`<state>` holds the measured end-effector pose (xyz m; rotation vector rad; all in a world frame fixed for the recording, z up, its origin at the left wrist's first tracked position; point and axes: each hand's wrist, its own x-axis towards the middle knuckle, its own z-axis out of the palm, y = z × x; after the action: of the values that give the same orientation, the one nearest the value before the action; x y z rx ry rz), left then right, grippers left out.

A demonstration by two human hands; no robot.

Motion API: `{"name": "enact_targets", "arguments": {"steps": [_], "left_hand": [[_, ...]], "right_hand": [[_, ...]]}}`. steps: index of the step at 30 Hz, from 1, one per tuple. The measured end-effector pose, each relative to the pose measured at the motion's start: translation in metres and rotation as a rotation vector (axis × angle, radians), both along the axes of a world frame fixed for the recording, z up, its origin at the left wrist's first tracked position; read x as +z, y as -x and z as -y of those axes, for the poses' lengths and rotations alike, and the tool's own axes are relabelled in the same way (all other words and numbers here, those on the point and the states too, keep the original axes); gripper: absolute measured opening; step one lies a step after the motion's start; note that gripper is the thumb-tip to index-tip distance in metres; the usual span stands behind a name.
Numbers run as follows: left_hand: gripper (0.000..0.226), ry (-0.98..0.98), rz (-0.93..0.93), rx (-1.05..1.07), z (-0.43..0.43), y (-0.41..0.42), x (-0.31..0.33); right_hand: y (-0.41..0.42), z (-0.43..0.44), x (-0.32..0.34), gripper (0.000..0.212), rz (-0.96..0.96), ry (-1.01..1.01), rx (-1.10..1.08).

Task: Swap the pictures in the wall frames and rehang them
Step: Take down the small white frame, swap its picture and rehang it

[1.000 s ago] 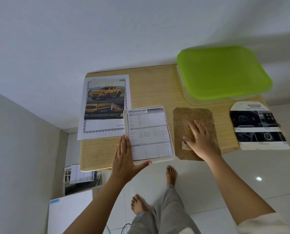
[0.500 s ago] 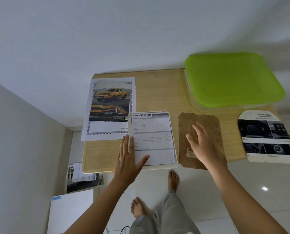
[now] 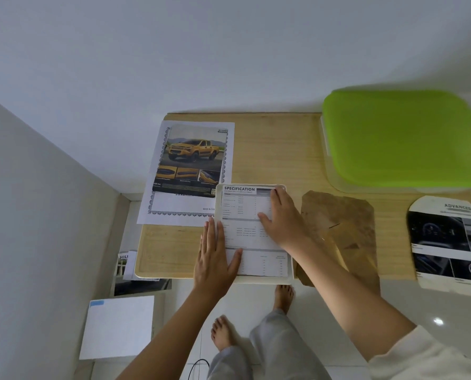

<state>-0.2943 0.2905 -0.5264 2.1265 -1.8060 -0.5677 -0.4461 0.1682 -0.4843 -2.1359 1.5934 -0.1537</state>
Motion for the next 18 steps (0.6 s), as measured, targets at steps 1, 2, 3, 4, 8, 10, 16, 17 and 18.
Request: {"name": "enact_targets", "arguments": {"steps": [1,2,3,4,8,10,16,17,18], "left_hand": [[0.077,0.006,-0.003,0.001,0.000,0.000,0.000],[0.076,0.014,-0.002,0.001,-0.001,0.001,0.000],[0.075,0.021,0.002,-0.001,-0.001,0.001,-0.001],[0.074,0.023,0.007,-0.001,-0.001,0.002,0.000],[0.075,0.018,0.017,0.013,-0.002,0.004,0.000],[0.075,0.020,0.026,0.019,-0.002,0.005,-0.001],[0.074,0.009,0.039,0.015,-0.002,0.006,-0.001],[0.074,0.006,0.038,0.012,-0.002,0.006,-0.001],[0.074,0.002,0.037,0.011,-0.002,0.006,-0.001]], "right_hand": [[-0.002,-0.002,-0.001,0.069,-0.012,0.011,0.000],[-0.003,-0.003,-0.002,0.070,-0.018,0.020,-0.004],[-0.003,-0.004,-0.002,0.072,-0.022,0.026,-0.009],[-0.004,-0.005,-0.002,0.073,-0.030,0.027,-0.010],[-0.006,-0.008,-0.001,0.075,-0.070,0.014,0.002],[-0.007,-0.010,-0.001,0.075,-0.072,0.009,0.001],[-0.009,-0.016,-0.004,0.072,0.041,0.007,-0.072],[-0.009,-0.017,-0.002,0.070,0.073,0.010,-0.091],[-0.009,-0.017,-0.001,0.068,0.115,0.002,-0.114]]}}
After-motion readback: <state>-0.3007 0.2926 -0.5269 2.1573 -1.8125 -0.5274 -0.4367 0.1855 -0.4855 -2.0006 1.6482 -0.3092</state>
